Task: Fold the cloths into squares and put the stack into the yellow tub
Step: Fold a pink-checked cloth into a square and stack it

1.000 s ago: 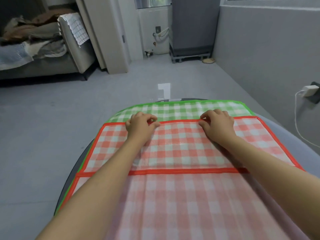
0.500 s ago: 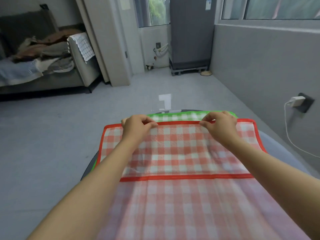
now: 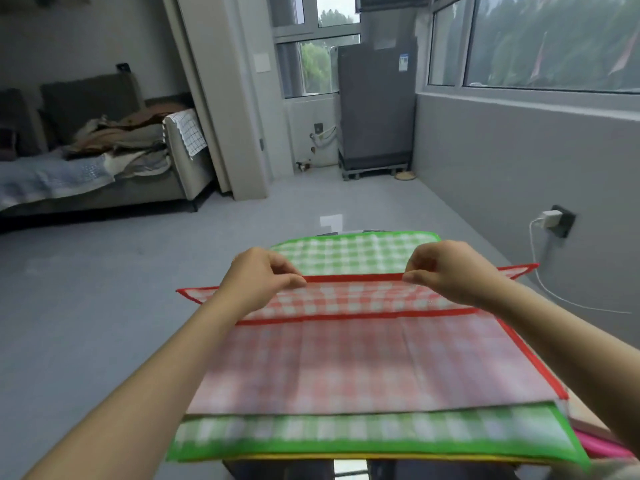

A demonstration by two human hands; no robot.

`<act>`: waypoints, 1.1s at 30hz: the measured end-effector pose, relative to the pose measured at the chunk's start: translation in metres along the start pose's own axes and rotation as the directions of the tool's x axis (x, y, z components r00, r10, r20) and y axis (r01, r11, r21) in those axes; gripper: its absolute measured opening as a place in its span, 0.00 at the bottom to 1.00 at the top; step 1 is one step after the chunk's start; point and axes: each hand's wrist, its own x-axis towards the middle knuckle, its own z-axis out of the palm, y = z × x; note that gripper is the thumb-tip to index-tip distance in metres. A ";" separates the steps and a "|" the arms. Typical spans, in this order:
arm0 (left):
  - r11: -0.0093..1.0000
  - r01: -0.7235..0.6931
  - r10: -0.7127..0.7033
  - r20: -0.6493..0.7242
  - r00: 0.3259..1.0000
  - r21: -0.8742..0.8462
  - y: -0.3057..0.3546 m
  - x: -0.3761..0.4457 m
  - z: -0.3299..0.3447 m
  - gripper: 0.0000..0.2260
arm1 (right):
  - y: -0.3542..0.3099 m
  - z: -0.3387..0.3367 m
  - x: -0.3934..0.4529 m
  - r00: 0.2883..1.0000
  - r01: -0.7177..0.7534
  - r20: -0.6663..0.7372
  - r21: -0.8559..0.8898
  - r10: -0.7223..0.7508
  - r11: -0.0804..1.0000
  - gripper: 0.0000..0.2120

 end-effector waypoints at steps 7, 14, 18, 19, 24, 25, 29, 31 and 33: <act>0.997 0.081 -0.082 0.144 0.986 0.016 -0.010 -0.061 0.016 0.07 | -0.004 0.017 -0.047 0.971 -0.007 0.239 -0.009 0.009 1.000 0.11; 0.990 0.112 -0.129 0.222 0.966 0.087 -0.034 -0.091 0.040 0.06 | 0.006 0.052 -0.072 0.928 -0.013 0.371 -0.002 0.013 1.000 0.11; 0.988 0.113 -0.138 0.256 0.957 0.110 -0.046 -0.100 0.054 0.07 | 0.011 0.067 -0.080 0.907 -0.033 0.420 0.002 0.029 0.999 0.09; 0.987 0.117 -0.141 0.260 0.955 0.108 -0.048 -0.102 0.056 0.08 | 0.011 0.069 -0.081 0.904 -0.043 0.425 0.005 0.037 0.999 0.09; 0.987 0.137 -0.156 0.267 0.951 0.090 -0.054 -0.105 0.058 0.03 | 0.014 0.071 -0.080 0.876 -0.073 0.482 0.056 0.037 0.996 0.11; 0.987 0.138 -0.157 0.275 0.948 0.088 -0.054 -0.106 0.058 0.03 | 0.014 0.072 -0.080 0.864 -0.075 0.503 0.066 0.032 0.995 0.11; 0.985 0.163 -0.170 0.298 0.939 0.049 -0.055 -0.106 0.056 0.04 | 0.016 0.076 -0.078 0.850 -0.078 0.526 0.074 0.027 0.994 0.13; 0.986 0.161 -0.165 0.300 0.940 0.039 -0.056 -0.106 0.055 0.04 | 0.017 0.076 -0.077 0.844 -0.084 0.536 0.080 0.028 0.993 0.14; 0.988 0.149 -0.155 0.307 0.939 0.043 -0.057 -0.105 0.055 0.04 | 0.016 0.074 -0.077 0.830 -0.106 0.556 0.102 0.031 0.989 0.14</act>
